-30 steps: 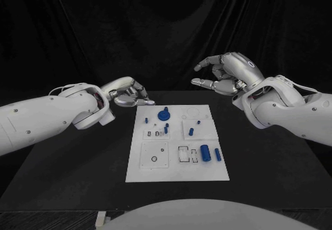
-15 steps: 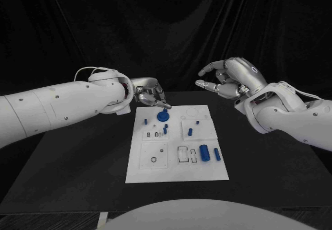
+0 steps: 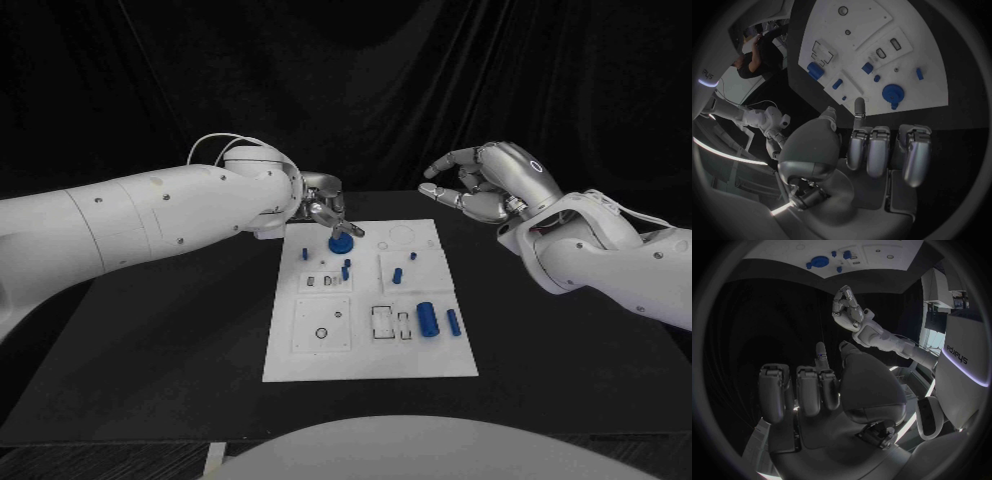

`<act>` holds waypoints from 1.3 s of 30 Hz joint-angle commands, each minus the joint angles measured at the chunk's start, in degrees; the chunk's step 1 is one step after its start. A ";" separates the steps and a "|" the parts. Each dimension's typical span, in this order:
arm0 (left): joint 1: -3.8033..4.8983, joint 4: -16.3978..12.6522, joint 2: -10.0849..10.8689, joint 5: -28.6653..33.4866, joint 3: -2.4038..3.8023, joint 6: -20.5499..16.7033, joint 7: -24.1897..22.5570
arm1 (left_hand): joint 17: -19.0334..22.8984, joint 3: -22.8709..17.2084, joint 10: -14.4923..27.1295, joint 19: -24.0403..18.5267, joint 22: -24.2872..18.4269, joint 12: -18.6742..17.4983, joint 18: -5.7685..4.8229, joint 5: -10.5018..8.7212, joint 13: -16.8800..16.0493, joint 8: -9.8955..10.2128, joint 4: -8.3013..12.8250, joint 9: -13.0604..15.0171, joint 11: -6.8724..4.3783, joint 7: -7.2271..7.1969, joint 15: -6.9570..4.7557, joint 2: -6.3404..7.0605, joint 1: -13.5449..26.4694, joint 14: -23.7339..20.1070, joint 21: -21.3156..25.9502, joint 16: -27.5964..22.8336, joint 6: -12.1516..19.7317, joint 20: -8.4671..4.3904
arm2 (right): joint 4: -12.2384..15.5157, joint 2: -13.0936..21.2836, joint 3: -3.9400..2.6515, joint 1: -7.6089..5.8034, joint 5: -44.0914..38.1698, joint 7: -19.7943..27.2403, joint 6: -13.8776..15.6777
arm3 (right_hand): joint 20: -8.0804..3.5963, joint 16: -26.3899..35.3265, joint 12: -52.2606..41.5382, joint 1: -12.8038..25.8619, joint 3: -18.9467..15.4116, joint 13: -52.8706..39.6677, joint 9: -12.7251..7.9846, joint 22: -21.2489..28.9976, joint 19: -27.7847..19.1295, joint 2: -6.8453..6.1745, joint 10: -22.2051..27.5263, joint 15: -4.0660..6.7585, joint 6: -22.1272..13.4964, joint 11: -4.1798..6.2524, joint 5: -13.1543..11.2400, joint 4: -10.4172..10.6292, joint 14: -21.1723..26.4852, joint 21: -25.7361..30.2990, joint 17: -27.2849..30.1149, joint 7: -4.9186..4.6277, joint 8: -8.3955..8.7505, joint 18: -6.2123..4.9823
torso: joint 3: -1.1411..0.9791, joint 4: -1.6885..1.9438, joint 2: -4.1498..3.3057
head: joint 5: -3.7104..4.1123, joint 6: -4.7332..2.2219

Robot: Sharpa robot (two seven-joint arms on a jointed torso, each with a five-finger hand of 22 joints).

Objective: Assemble the parts on the task board

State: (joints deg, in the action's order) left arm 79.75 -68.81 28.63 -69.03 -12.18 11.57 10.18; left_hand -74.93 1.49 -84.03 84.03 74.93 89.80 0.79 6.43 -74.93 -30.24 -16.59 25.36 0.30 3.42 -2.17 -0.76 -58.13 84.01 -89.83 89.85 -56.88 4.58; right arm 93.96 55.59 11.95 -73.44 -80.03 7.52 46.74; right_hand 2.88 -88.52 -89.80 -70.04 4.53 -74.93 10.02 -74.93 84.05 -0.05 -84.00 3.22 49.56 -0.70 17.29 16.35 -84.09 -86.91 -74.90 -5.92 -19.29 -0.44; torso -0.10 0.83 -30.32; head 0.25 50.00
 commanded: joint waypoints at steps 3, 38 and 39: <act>-0.82 0.80 -1.25 -0.49 0.06 4.17 7.12 | -15.07 -0.24 -5.97 5.97 15.07 0.20 -0.79 4.08 -15.07 -1.99 0.41 5.67 -0.70 -0.40 -0.49 -0.90 -1.31 5.99 -0.17 0.15 1.85 -0.77 | -0.35 0.53 -0.06 0.29 -0.04 0.72 0.25 | 0.56 0.11 -0.20 0.17 0.42 -15.07 -0.09 -13.77 4.30 0.55 -6.00 -0.53 0.54 -0.52 0.40 0.11 -5.13 0.26 -11.16 0.04 0.29 -0.53 | -0.05 -0.09 0.07 | -0.51 0.00; -6.80 6.54 -5.77 -0.49 0.06 1.54 10.68 | -15.07 -1.06 -5.97 5.26 14.46 0.20 -0.58 3.30 -15.07 2.74 0.17 10.76 -1.08 -0.63 -0.99 -2.32 -0.95 5.99 0.17 0.15 0.20 -1.24 | -2.44 -0.66 -0.06 1.43 -0.03 -0.54 -2.33 | 0.96 0.40 -0.20 -2.54 2.01 -15.07 -0.59 -13.52 3.98 0.81 -6.00 -0.87 1.23 -0.86 5.34 -0.65 -4.97 0.90 -10.37 -0.24 1.78 -0.73 | -0.02 -0.01 0.38 | -1.31 0.00; -6.85 6.74 -5.94 -0.49 0.06 1.69 10.62 | -15.07 -1.05 -5.97 5.09 14.31 0.20 -0.53 3.21 -15.07 2.91 0.18 10.90 -1.07 -0.60 -0.97 -2.44 -0.83 5.99 0.26 0.15 0.28 -1.23 | -2.50 -0.70 -0.06 1.47 -0.03 -0.57 -2.39 | 0.96 0.41 -0.20 -2.56 2.05 -15.07 -0.60 -13.51 3.96 0.84 -6.00 -0.87 1.24 -0.85 5.39 -0.63 -4.96 0.93 -10.35 -0.24 1.81 -0.73 | -0.03 -0.03 0.37 | -1.29 0.00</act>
State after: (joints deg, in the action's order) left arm 73.03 -62.28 23.04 -69.47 -12.19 13.72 21.66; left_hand -74.92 0.45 -83.99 83.96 74.91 89.80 0.80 9.96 -74.91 -27.51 -16.20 36.17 -0.54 2.77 -2.67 -3.12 -59.47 83.94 -89.83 89.85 -56.42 3.90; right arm 91.57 54.94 11.94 -72.12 -79.97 7.60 44.92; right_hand 3.28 -88.32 -89.80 -71.93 6.11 -74.91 9.50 -74.91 84.04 0.76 -83.99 2.80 50.52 -1.10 22.38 15.73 -84.09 -86.20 -74.90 -6.18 -17.84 -0.44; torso -0.10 0.80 -29.97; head -1.13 50.01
